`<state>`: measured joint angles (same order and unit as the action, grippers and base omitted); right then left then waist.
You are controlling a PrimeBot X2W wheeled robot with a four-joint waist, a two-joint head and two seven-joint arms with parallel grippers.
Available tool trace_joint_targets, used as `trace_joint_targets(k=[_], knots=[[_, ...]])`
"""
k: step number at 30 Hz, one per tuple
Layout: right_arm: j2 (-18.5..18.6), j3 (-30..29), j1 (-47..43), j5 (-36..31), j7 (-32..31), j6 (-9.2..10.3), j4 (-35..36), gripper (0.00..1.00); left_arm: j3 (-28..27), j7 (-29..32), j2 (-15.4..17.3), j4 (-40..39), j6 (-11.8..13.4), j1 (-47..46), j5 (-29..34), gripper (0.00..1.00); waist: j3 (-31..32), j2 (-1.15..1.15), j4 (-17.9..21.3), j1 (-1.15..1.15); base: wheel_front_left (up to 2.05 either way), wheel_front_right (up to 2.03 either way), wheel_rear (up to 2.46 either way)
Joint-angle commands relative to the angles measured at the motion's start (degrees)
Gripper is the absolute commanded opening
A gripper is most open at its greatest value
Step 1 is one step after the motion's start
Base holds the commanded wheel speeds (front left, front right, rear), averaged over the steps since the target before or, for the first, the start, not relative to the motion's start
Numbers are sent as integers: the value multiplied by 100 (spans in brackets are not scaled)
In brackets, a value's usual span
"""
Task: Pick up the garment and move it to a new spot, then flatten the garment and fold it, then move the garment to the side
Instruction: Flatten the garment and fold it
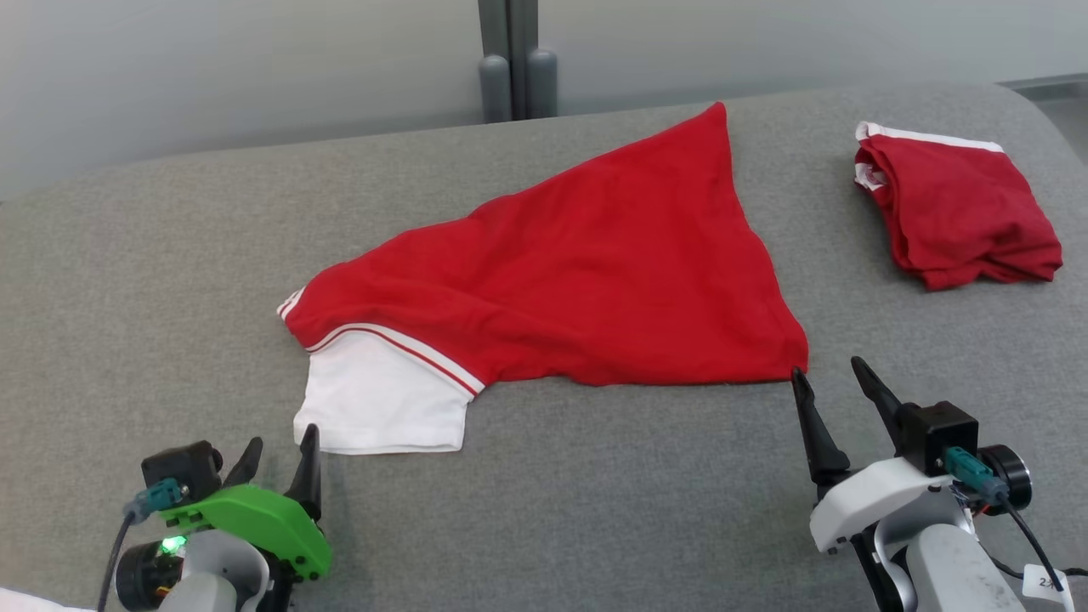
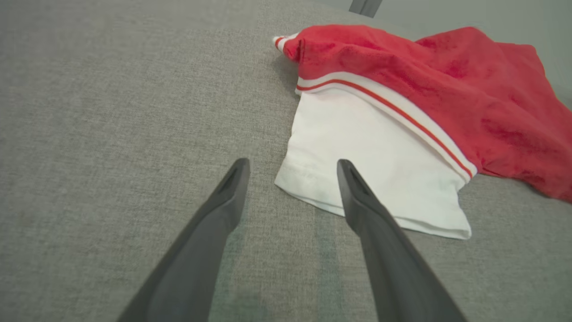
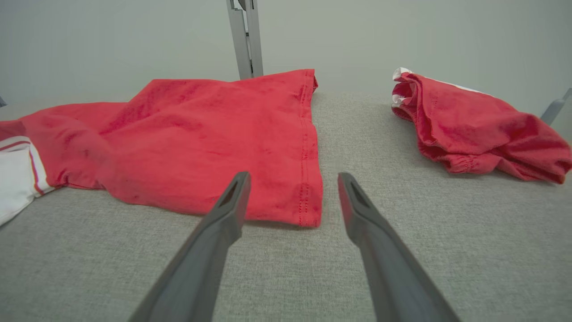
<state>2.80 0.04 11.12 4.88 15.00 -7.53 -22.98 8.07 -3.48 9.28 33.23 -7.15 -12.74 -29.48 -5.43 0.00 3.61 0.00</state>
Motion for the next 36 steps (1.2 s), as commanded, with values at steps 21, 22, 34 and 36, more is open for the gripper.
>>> trace_joint_targets(k=[21, 22, 34, 36], knots=[[20, -168, 263, 13, 25, 10, -304, 100, 600, 53, 210, 575, -42, -700, -607, 42, -443, 0, 277, 0, 0, 0, 0], [21, -183, 305, 17, 25, 10, -355, 100, 627, 27, 216, 543, -42, -710, -651, 38, -453, 0, 258, 0, 0, 0, 0], [20, -224, 1248, 368, -422, 10, -1596, 100, 850, -588, 346, 112, -43, -703, -812, 0, -647, 0, -77, 0, 0, 0, 0], [23, -195, 1384, 347, -561, 10, -1817, 100, 877, -662, 328, 51, -43, -694, -801, 0, -674, 0, -133, 0, 0, 0, 0]])
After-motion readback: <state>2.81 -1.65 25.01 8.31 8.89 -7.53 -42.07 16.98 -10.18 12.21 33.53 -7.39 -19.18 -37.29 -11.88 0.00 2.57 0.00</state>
